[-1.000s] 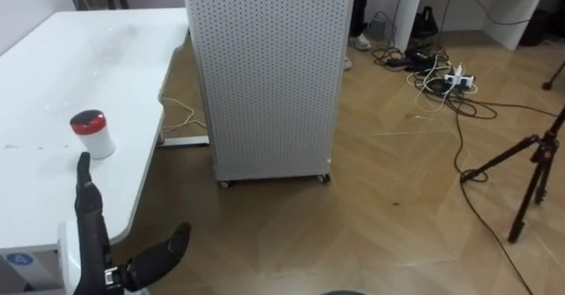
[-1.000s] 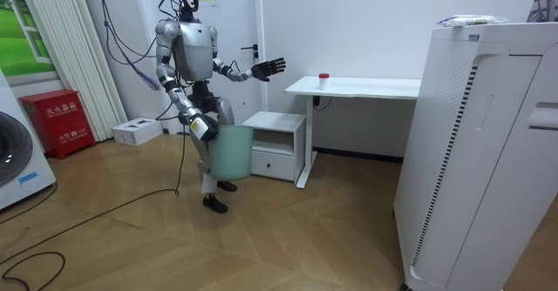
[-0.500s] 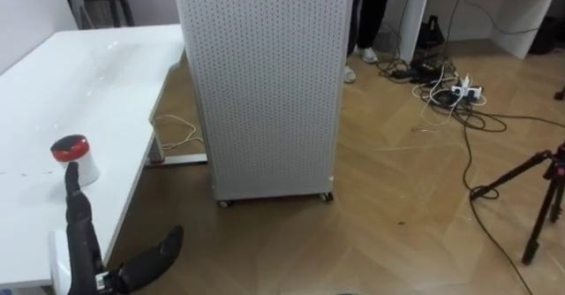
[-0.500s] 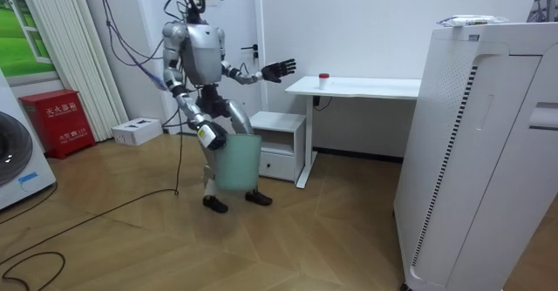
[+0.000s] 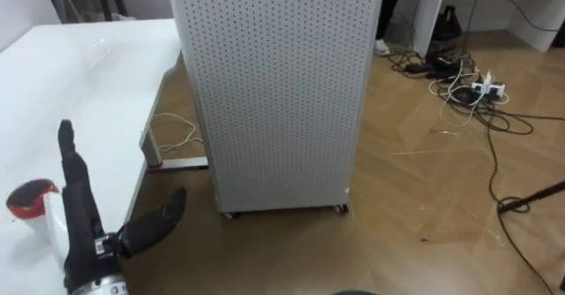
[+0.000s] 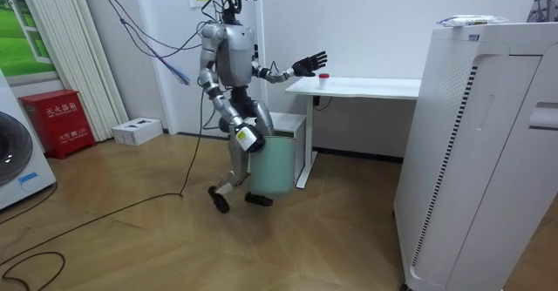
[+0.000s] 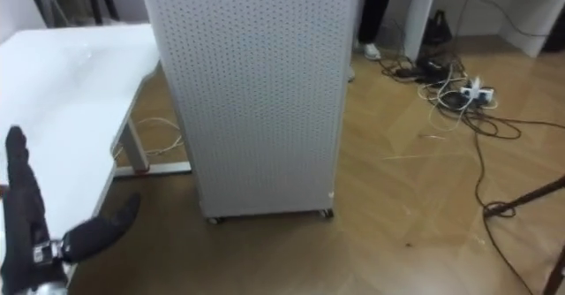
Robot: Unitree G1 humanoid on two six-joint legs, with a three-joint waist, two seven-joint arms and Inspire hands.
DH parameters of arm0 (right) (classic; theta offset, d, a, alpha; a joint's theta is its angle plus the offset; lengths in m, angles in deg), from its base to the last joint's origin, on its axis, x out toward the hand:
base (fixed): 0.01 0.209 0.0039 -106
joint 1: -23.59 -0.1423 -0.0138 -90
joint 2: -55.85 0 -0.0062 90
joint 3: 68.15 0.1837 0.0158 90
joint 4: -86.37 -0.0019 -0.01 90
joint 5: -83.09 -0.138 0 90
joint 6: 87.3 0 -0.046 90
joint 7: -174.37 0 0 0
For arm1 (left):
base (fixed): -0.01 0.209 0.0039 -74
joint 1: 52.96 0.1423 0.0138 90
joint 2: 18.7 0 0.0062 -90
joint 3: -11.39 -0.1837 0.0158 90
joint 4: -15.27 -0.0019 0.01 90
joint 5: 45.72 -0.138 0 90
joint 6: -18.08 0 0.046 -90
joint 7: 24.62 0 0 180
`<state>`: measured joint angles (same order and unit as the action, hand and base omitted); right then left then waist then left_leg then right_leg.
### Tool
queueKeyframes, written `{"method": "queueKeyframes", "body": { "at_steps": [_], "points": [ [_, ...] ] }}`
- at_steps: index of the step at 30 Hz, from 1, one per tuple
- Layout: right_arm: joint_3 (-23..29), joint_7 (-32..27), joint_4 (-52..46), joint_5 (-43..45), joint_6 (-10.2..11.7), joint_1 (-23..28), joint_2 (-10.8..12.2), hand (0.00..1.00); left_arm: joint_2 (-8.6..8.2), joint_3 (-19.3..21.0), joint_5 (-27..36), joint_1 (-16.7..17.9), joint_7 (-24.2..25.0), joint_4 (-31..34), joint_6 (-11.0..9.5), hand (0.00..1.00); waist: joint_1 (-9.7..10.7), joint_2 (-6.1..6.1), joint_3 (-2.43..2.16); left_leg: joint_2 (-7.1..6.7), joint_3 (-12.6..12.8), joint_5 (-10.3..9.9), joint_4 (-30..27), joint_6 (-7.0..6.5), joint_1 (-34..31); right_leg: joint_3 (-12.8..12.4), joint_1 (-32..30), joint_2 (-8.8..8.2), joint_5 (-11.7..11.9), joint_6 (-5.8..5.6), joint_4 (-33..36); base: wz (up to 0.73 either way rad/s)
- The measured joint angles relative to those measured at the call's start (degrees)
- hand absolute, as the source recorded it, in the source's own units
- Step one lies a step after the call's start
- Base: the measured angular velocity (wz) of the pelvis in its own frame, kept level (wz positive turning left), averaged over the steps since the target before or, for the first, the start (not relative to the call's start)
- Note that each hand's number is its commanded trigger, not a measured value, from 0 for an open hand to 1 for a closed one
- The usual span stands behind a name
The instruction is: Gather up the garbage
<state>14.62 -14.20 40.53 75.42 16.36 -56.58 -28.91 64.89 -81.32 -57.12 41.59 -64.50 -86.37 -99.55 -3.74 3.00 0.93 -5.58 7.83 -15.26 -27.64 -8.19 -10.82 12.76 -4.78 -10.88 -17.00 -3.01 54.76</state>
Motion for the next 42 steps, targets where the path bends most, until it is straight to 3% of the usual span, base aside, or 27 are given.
{"method": "queueKeyframes", "body": {
  "at_steps": [1, 2, 5, 6, 8, 9, 10, 14, 16, 24, 28, 37, 42],
  "points": [
    [0.0, 0.0, 0.2, -1.0, 0.0, -0.6, -0.1, 1.00, -0.01, -0.1, 0.3, 0.0, -0.1, 0.0, 0.0, 0.00, 0.1, -0.80, 0.36, 0.17, -1.9, 0.0, 0.8, 0.01, 0.9, 0.5, -2.3, 0.55, -1.7, 0.32, -0.4, 0.31],
    [-0.1, 0.1, 0.3, -1.6, 0.0, -0.6, -0.1, 1.00, 0.02, -0.3, 0.5, -0.1, 0.0, -0.2, 0.0, 0.00, 0.4, -1.19, 0.45, 0.29, -3.4, 0.0, 1.8, 0.03, 1.8, 0.5, -4.4, 0.95, -2.7, 0.31, -2.6, 0.39],
    [-0.4, 0.0, 0.2, -1.5, 0.0, 0.5, 0.0, 1.00, 0.04, -1.1, 0.4, 0.2, 0.0, -0.4, 0.0, 0.00, 0.6, -1.13, 0.35, 0.31, -5.9, 0.0, 3.6, 0.24, 3.7, -0.6, -6.7, 1.14, -2.8, 0.25, -12.5, 0.49],
    [-0.4, 0.0, 0.2, -1.4, 0.0, 0.7, 0.1, 1.00, 0.10, -1.6, 0.4, 0.2, 0.0, -0.4, 0.0, 0.00, 0.9, -1.19, 0.32, 0.31, -7.7, -0.2, 4.0, 0.48, 4.2, -1.6, -7.3, 1.40, -2.1, 0.21, -19.1, 0.74],
    [-0.4, -0.3, 0.3, -0.8, 0.0, 0.8, 0.1, 1.00, 0.16, -2.5, 0.4, 0.2, 0.0, -0.4, 0.0, 0.00, 1.9, -1.11, 0.21, 0.16, -10.4, -0.6, 3.8, 1.21, 4.5, -3.5, -7.3, 2.20, 3.1, -0.29, -29.0, 0.77],
    [-0.5, -0.6, 0.3, -0.8, 0.0, 1.0, 0.0, 1.00, 0.14, -3.2, 0.5, 0.3, 0.1, -0.4, 0.0, 0.00, 2.1, -1.19, -0.02, 0.22, -12.3, -1.0, 3.5, 1.87, 4.6, -4.4, -6.8, 3.09, 8.1, -1.00, -31.3, 0.72],
    [-0.4, -0.9, 0.2, -1.0, 0.0, 1.4, 0.0, 1.00, 0.17, -4.2, 0.4, 0.3, 0.1, -0.4, 0.0, 0.00, 2.1, -1.35, -0.14, 0.98, -12.9, -1.0, 3.6, 2.21, 4.8, -3.6, -5.1, 3.91, 8.3, -0.76, -32.8, 0.66],
    [-0.5, 0.0, 0.1, -0.9, 0.1, 1.0, 0.0, 1.00, 0.38, -4.2, 0.0, 1.0, 0.7, -0.1, -0.1, 0.00, 1.1, -1.37, -0.18, 3.07, -11.9, -0.5, 7.5, 3.35, 8.1, -2.4, -0.8, 5.75, 8.4, -0.33, -37.0, 0.26],
    [-0.5, 0.0, 0.1, -1.0, 0.1, 0.1, -0.1, 1.00, 0.38, -4.3, -0.2, 1.1, 0.9, 0.4, 0.0, 0.00, 0.8, -1.37, -0.19, 3.36, -11.8, -0.3, 8.6, 3.64, 8.7, -2.2, 0.1, 6.06, 8.3, -0.28, -38.2, 0.12],
    [-1.5, 0.1, 0.8, 0.1, 0.4, -0.7, 0.1, 1.00, 1.06, -4.1, -1.7, 1.6, 0.9, 10.8, 0.1, 0.00, 0.3, -1.17, -0.15, 3.38, -14.2, -0.1, 12.3, 4.02, 12.4, -1.3, 5.1, 6.51, 8.4, -0.30, -42.9, 0.14],
    [-1.7, 1.2, 1.4, 1.8, 0.6, -0.8, 0.0, 1.00, 1.32, -3.4, -4.3, 1.9, 0.1, 14.2, 0.1, 0.00, -1.3, -0.97, -0.16, 3.58, -14.7, -0.1, 13.1, 4.02, 13.6, -1.0, 6.7, 6.85, 8.4, -0.30, -44.4, 0.08],
    [-1.8, 1.2, 2.7, 2.8, 0.8, -1.0, 0.0, 1.00, 2.12, 1.9, -4.4, 2.5, -0.7, 18.5, 0.1, 0.00, -3.5, -1.25, -0.20, 3.86, -16.5, 0.2, 13.9, 4.47, 13.8, -0.6, 7.9, 7.31, 8.5, -0.27, -45.9, 0.09],
    [-2.1, 1.2, 3.9, 4.3, 1.0, -1.0, -0.3, 1.00, 2.15, 4.9, -4.4, 2.5, -1.2, 24.6, 0.1, 0.00, -4.0, -1.72, -0.17, 3.83, -17.7, 0.2, 13.9, 4.47, 14.1, 0.4, 8.8, 7.34, 8.4, -0.27, -46.2, 0.13]
  ]
}}
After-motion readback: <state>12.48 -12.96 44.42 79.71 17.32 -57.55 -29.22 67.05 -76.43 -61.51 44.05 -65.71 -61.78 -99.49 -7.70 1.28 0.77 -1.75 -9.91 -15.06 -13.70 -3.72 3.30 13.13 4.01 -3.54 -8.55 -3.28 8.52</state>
